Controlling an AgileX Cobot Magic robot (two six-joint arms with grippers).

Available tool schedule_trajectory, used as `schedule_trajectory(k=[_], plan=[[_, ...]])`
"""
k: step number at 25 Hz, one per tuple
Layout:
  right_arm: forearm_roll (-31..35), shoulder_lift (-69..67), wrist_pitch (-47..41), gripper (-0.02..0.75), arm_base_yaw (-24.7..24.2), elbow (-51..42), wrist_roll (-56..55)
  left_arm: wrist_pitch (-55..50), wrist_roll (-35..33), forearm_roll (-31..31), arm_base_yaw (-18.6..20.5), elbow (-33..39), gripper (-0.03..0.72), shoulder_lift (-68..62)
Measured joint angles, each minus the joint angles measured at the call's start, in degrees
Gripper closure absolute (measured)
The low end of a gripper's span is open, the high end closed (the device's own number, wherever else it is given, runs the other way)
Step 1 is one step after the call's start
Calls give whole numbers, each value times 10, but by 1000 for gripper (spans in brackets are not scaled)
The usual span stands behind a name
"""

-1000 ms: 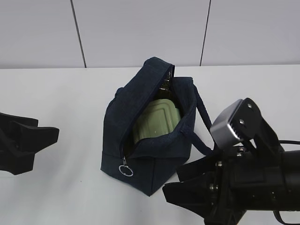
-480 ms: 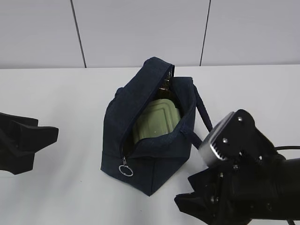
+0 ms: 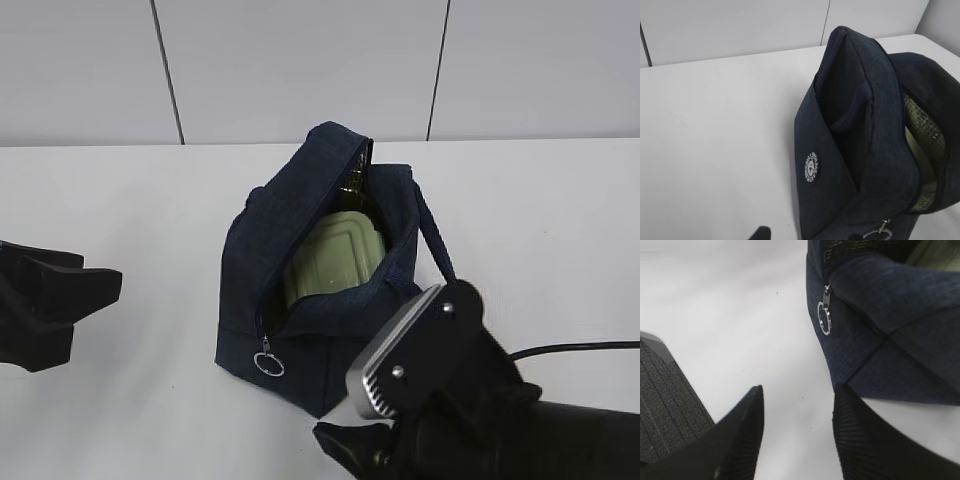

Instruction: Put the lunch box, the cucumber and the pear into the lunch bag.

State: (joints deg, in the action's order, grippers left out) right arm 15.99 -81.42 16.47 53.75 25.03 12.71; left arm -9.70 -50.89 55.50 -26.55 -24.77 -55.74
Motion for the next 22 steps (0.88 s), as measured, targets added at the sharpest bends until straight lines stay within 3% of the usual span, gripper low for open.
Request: schedule_trajectory(k=[10,22], plan=[[-31,-173,253,383,0,5,-29,0,0,0,0,0,419,0],[-15,-256,265,384,0,72,-30,0,0,0,0,0,436,0]])
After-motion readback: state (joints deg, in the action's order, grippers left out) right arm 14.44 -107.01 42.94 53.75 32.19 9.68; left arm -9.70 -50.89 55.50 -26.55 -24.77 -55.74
